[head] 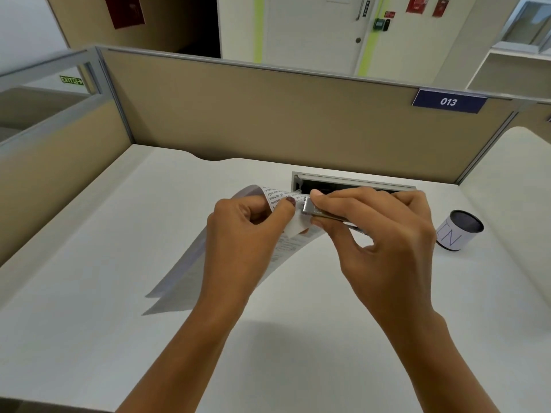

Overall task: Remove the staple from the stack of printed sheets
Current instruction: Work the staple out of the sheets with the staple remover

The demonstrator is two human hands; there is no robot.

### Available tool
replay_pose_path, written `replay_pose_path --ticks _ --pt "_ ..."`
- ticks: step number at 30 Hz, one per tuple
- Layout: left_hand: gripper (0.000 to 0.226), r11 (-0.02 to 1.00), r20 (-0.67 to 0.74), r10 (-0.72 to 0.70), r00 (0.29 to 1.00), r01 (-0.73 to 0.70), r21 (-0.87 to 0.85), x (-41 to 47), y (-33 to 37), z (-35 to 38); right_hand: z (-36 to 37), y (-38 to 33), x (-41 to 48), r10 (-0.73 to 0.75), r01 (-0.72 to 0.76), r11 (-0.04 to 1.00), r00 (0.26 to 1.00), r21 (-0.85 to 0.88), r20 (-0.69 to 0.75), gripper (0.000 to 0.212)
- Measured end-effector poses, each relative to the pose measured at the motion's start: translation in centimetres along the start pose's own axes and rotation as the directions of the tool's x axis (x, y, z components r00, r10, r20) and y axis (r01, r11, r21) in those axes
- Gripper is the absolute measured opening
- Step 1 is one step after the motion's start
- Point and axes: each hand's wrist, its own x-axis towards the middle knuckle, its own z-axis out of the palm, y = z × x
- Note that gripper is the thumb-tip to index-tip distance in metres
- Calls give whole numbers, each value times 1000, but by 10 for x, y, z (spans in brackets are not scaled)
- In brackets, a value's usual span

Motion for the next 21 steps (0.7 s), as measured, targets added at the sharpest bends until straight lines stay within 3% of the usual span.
replay_pose_path --ticks 14,17,21 --pt "23 999 72 -4 997 0 48 3 -3 -5 -3 6 14 -307 312 946 949 -92 71 17" --pt "24 1000 79 -25 997 24 15 6 -2 -8 -2 7 16 -261 264 964 964 -41 56 16" --pt "19 992 99 -82 992 91 -85 8 0 -7 -1 7 12 -37 28 994 995 110 87 13"
